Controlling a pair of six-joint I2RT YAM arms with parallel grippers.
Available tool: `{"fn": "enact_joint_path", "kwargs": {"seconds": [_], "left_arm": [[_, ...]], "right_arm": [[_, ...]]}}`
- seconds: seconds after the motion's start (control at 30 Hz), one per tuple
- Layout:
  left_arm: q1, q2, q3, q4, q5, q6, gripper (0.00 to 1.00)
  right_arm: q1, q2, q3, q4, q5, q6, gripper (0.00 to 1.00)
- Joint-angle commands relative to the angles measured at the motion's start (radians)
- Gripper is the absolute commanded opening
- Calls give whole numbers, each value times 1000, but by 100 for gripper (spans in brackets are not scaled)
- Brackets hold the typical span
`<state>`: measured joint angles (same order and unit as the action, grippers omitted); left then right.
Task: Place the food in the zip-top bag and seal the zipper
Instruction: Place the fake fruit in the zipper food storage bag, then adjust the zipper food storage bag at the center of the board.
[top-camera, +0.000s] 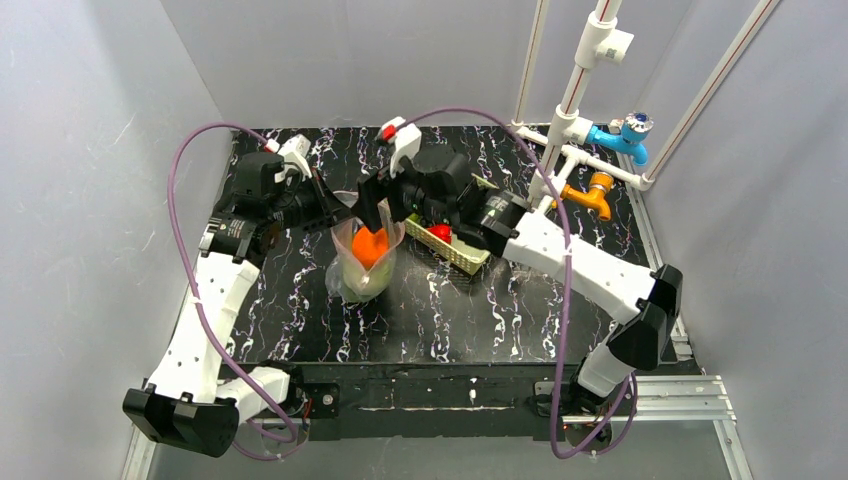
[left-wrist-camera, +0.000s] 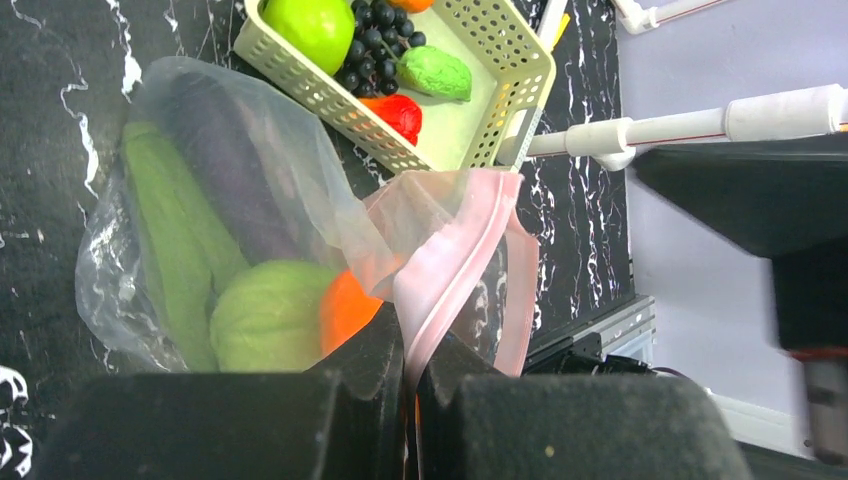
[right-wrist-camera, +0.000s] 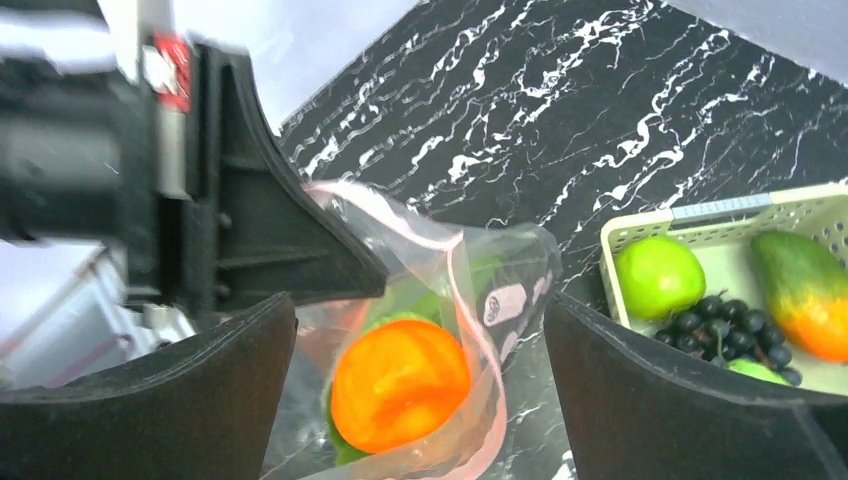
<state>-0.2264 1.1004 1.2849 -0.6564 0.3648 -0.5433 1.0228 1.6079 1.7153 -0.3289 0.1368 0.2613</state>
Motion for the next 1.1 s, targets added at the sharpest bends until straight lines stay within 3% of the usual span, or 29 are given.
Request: {"fn": "enact_joint_path", "kwargs": {"seconds": [0.0, 0.07, 0.27, 0.33, 0.43, 0.5, 0.57, 0.6, 0.73, 0.77, 0.87, 0.97, 1.07], "left_arm": [[-2, -27, 52, -35, -16, -56, 0], [-2, -31, 49, -44, -24, -72, 0], [-2, -66, 23, -21, -30, -135, 0], [-2, -69, 25, -26, -29, -138, 0], [-3, -76, 29, -32, -30, -147, 0], [-3, -84, 29, -32, -30, -153, 0], [-2, -88, 28, -35, -29, -152, 0], [-3, -89, 28, -38, -27, -149, 0], [-3, -89, 37, -67, -36, -106, 0], [-3, -87, 45, -83, -44, -83, 0], [-3, -58, 152, -195, -103, 27, 1], [-3, -19, 267, -309, -160, 136, 13], [-3, -20, 263, -329, -158, 168, 21]], "right_arm": [[9, 14, 191, -388, 134, 316, 98], [11, 24, 213, -502, 143, 431, 98], [39, -13, 79, -445, 116, 563, 98], [63, -18, 33, -404, 119, 571, 93], [82, -14, -21, -394, 154, 632, 71], [95, -10, -42, -376, 173, 641, 70], [110, -3, -36, -378, 193, 643, 62], [117, 2, -29, -384, 199, 642, 54], [142, 21, 29, -409, 200, 631, 5], [145, 25, 58, -416, 182, 621, 1], [145, 24, 166, -414, 76, 601, 1], [117, 5, 235, -382, 13, 600, 1], [51, 1, 188, -301, -96, 636, 1]]}}
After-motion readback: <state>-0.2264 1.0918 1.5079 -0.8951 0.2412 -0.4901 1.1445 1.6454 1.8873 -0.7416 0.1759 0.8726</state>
